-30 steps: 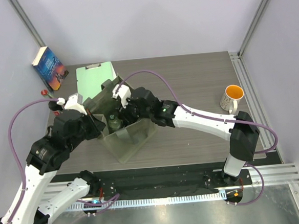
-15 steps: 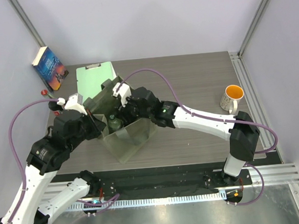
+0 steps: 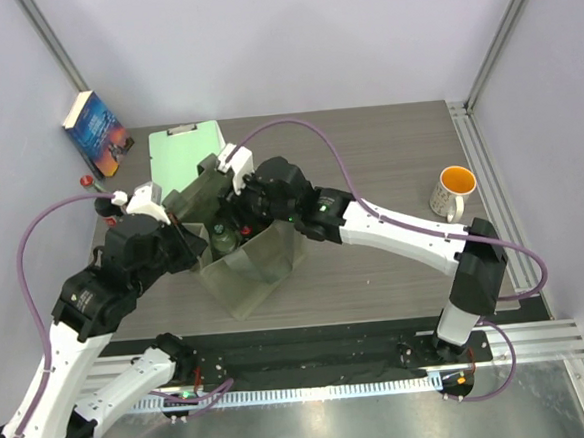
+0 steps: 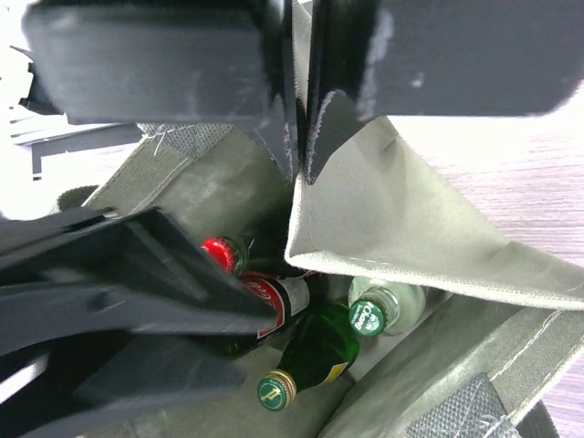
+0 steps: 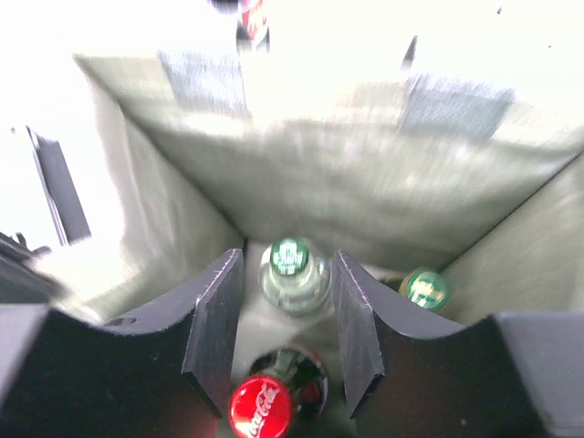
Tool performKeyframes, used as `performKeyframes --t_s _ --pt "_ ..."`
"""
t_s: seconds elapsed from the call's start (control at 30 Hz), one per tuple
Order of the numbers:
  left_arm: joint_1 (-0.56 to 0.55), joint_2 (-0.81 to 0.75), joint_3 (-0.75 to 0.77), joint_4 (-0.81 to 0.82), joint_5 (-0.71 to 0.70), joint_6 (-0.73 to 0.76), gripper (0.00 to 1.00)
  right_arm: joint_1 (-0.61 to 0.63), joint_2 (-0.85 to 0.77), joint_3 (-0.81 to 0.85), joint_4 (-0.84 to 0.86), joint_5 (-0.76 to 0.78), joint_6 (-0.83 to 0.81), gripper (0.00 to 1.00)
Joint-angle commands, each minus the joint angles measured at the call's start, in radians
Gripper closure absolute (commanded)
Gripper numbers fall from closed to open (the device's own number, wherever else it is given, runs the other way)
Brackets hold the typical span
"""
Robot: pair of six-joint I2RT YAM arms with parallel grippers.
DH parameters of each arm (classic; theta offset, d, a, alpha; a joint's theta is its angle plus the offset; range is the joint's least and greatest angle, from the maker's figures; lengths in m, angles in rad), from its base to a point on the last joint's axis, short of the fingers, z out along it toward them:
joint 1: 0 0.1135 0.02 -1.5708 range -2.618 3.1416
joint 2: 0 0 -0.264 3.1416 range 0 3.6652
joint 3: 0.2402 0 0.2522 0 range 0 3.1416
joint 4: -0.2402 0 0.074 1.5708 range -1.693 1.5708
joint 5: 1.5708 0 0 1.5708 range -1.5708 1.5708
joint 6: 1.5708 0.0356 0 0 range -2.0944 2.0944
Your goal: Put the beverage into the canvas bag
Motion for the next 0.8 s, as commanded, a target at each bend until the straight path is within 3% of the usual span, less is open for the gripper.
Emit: performKeyframes --t_s 0.0,0.1,0.17,0.23,0.3,0.4,0.6,0.77 --pt "-0.002 0.005 0.031 0.004 -0.018 -0.006 0.91 -0.003 -0.076 0.091 0.002 0.068 0.026 0.5" --pt "-0.002 -0.001 0.028 0.001 -0.021 -0.01 0.88 -0.003 -0.088 0.111 -0.014 0.091 0.029 0.5" --pt "-0.002 -0.001 0.028 -0.004 -0.027 -0.012 0.78 -0.003 -0.096 0.117 -0.019 0.111 0.037 0.5" --pt "-0.002 -0.007 0.03 -0.011 -0.041 -0.013 0.61 -0.004 -0.11 0.121 -0.028 0.125 0.054 0.49" --pt "-0.002 -0.008 0.037 -0.024 -0.052 -0.012 0.54 -0.003 -0.125 0.123 -0.036 0.146 0.063 0.49" --pt "-0.002 -0.007 0.065 -0.051 -0.092 -0.006 0.3 -0.003 -0.156 0.126 -0.056 0.168 0.08 0.49" --pt "-0.002 0.033 0.164 -0.108 -0.228 0.016 0.0 -0.003 -0.231 0.138 -0.148 0.315 0.152 0.49" --pt "-0.002 0.094 0.244 -0.119 -0.365 0.054 0.0 -0.003 -0.318 0.121 -0.232 0.436 0.154 0.49"
